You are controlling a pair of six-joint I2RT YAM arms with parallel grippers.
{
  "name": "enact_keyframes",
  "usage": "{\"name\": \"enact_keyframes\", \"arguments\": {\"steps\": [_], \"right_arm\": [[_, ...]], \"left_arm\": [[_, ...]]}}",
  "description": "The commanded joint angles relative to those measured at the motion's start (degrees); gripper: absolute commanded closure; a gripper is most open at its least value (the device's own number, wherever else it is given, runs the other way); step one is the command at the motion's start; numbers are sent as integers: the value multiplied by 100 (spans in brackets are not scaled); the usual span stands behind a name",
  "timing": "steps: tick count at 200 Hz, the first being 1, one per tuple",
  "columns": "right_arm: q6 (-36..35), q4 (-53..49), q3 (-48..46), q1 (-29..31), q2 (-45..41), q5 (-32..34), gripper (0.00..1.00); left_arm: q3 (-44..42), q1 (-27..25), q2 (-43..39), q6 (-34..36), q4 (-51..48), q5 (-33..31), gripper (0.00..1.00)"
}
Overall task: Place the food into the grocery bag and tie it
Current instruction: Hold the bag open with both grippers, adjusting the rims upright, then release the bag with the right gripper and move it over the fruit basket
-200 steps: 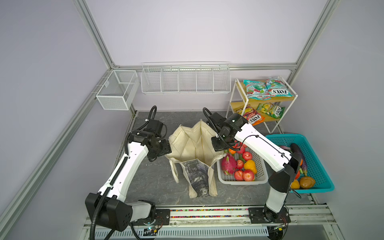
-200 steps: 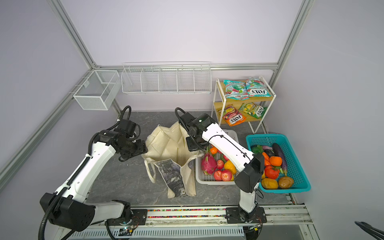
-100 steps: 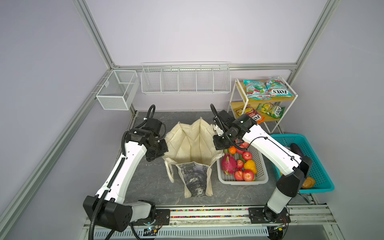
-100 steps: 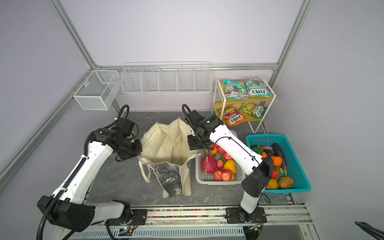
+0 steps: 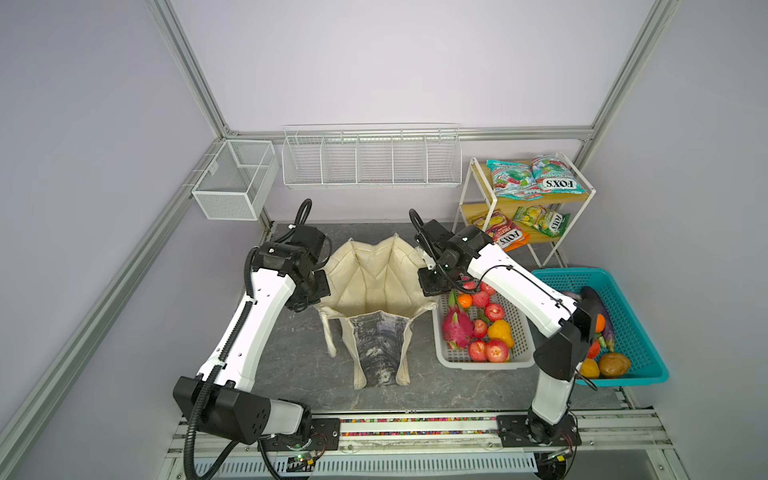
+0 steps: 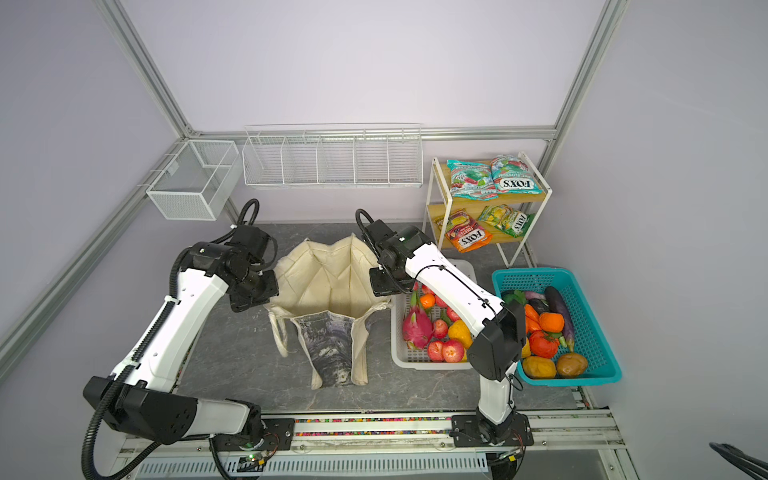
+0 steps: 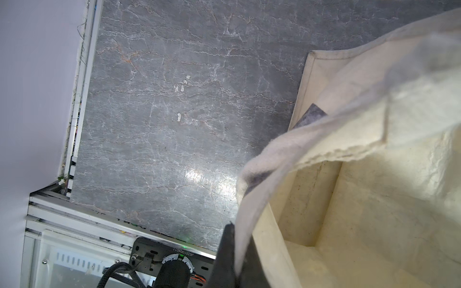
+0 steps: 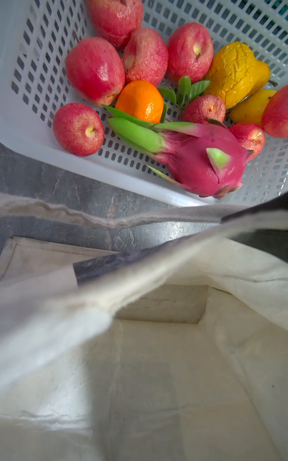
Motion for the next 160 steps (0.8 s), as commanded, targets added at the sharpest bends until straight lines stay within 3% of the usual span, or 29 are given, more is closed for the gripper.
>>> {"name": "enact_keyframes", "arguments": {"steps": [1,30,72,97,160], "right_arm": [[128,55,196,30,18,-171,89],[174,86,261,35,68,-206,83],[10,-148,673,31,168,-122,58],[-109,-272,933,7,218,-118,49],[-388,-1187,2498,-246,431,164,23]], "left_arm": [[333,32,4,227,-172,-263,100],[392,32,90,311,-250,-389,100],[414,32,195,242,-373,-558,100],[399,32,257,188,-375,-684,100],[467,67,382,148,-374,-700,100]]}}
